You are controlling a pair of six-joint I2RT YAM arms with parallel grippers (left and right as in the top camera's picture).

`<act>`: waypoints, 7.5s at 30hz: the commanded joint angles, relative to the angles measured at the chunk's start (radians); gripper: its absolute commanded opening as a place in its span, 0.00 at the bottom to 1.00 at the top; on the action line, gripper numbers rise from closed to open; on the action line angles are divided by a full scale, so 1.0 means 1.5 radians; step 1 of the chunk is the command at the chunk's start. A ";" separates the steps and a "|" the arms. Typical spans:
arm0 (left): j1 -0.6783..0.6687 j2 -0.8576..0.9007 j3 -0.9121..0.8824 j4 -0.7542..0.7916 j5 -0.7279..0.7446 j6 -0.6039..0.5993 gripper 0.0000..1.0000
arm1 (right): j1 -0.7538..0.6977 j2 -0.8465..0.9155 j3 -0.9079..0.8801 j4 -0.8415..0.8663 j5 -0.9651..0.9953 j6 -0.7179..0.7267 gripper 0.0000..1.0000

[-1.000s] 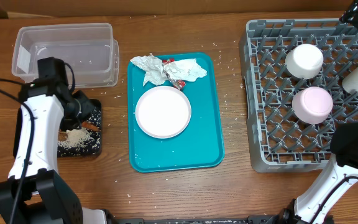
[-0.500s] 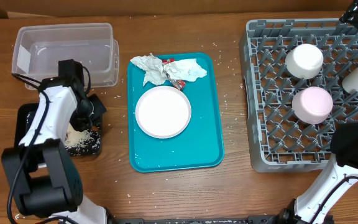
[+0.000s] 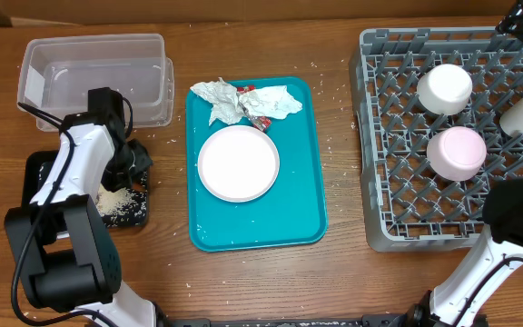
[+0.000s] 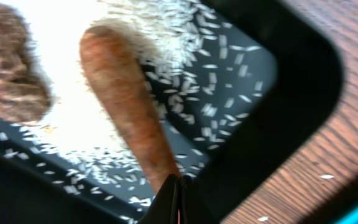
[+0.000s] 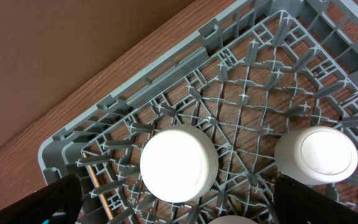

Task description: Sort waste into correct bins and load items into the dishwasher

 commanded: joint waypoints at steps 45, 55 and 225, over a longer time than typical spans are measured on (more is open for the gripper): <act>0.000 -0.096 0.087 -0.156 -0.013 -0.058 0.04 | 0.000 -0.013 0.011 0.004 0.002 0.001 1.00; 0.001 -0.284 0.087 -0.197 -0.026 -0.077 0.07 | 0.000 -0.013 0.011 0.004 0.002 0.001 1.00; -0.400 0.186 0.514 0.061 -0.122 -0.114 0.04 | 0.000 -0.013 0.011 0.004 0.002 0.001 1.00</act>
